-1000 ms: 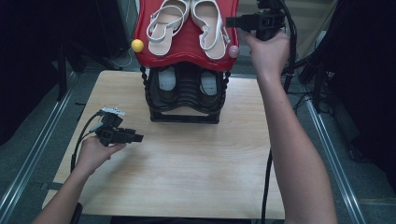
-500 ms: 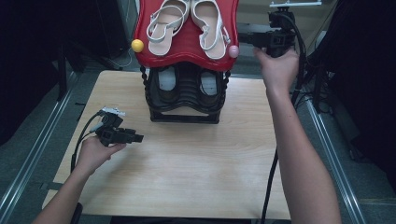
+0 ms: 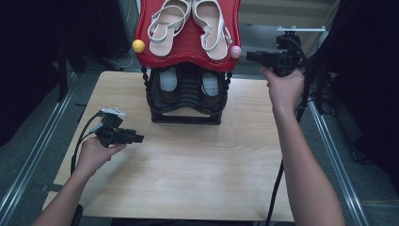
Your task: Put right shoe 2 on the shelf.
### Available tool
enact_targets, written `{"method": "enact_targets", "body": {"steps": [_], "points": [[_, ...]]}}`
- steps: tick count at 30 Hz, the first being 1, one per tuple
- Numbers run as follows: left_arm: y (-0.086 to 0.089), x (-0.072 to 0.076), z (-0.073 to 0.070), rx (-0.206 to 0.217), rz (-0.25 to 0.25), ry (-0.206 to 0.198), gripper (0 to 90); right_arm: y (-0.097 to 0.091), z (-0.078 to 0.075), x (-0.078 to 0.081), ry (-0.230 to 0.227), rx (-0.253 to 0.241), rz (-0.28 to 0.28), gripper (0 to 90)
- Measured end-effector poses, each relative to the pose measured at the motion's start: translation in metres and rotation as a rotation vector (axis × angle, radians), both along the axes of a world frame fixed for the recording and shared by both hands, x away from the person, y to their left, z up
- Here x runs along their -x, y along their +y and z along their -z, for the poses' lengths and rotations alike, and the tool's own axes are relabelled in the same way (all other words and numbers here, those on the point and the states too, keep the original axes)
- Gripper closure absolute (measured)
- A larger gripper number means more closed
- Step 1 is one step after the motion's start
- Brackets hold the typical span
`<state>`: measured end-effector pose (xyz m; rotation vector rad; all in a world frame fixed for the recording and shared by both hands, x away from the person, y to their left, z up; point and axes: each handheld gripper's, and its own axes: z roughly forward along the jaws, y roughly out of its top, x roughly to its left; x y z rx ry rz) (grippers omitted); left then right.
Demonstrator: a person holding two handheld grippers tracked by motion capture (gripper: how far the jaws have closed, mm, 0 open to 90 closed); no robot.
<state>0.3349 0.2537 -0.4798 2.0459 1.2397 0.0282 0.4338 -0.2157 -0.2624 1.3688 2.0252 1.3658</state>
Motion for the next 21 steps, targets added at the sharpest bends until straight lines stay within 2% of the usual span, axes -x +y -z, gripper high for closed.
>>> {"method": "enact_targets", "body": {"steps": [3,5,6,7,12,13,14,16,17,18,19,21], "points": [[0.000,0.000,0.000,0.008,-0.004,-0.002,46.7,-0.002,0.012,0.006,-0.008,-0.015,-0.003,61.2],[0.001,0.001,-0.001,0.013,-0.004,-0.006,46.6,-0.003,0.014,0.007,-0.008,-0.016,-0.006,61.2],[0.001,0.001,-0.001,0.016,-0.005,-0.008,46.5,-0.004,0.022,0.009,0.002,-0.021,-0.014,61.2],[0.001,0.001,-0.001,0.018,-0.007,-0.008,46.5,-0.004,0.022,0.009,0.002,-0.021,-0.014,61.2],[0.002,0.001,-0.001,0.010,0.000,-0.009,46.4,-0.007,0.045,0.014,0.031,-0.022,-0.022,61.2],[0.002,0.001,-0.002,0.015,-0.004,-0.009,46.4,-0.008,0.054,0.017,0.037,-0.026,-0.019,61.0],[0.002,0.001,-0.002,0.015,-0.004,-0.009,46.4,-0.008,0.054,0.017,0.037,-0.026,-0.019,61.0],[0.002,0.001,-0.002,0.013,-0.006,-0.009,46.4,-0.009,0.068,0.024,0.019,-0.020,-0.023,61.0],[0.002,0.001,-0.002,0.010,-0.002,-0.009,46.4,-0.009,0.068,0.024,0.019,-0.020,-0.023,61.0],[0.002,0.001,-0.001,0.007,0.000,-0.009,46.5,-0.010,0.079,0.029,0.026,-0.006,-0.026,61.1],[0.002,0.001,-0.001,0.006,0.000,-0.009,46.5,-0.010,0.079,0.029,0.026,-0.006,-0.026,61.1],[0.001,0.001,-0.001,0.008,-0.006,-0.010,46.5,-0.010,0.089,0.033,0.033,0.000,-0.029,61.1]]}}
